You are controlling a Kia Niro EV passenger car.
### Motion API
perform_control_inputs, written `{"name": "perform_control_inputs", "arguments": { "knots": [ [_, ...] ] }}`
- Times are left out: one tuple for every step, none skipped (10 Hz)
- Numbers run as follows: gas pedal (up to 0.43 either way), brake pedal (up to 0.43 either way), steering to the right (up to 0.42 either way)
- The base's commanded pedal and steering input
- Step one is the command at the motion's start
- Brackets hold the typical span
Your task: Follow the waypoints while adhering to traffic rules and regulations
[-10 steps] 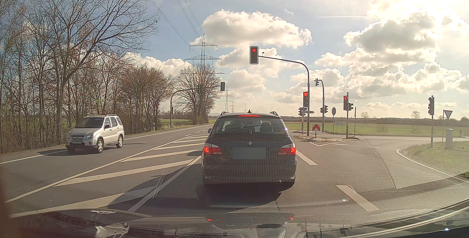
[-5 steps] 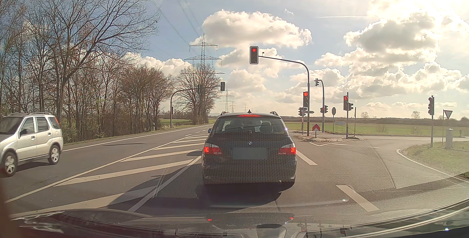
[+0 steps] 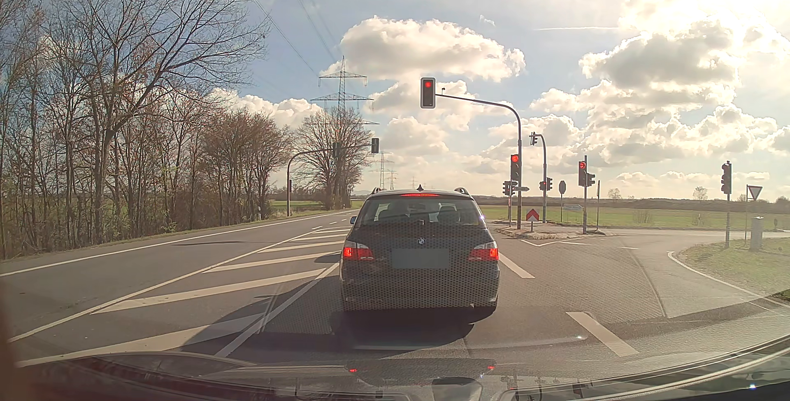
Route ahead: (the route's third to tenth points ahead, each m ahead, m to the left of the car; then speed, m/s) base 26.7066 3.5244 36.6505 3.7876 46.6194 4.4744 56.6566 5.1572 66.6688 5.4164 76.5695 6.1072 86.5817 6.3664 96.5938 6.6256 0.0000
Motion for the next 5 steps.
{"name": "perform_control_inputs", "arguments": {
  "knots": [
    [0.0,0.256,-0.004],
    [0.0,0.256,-0.004],
    [0.0,0.256,-0.004],
    [0.0,0.256,-0.005],
    [0.0,0.256,-0.004]
  ]
}}
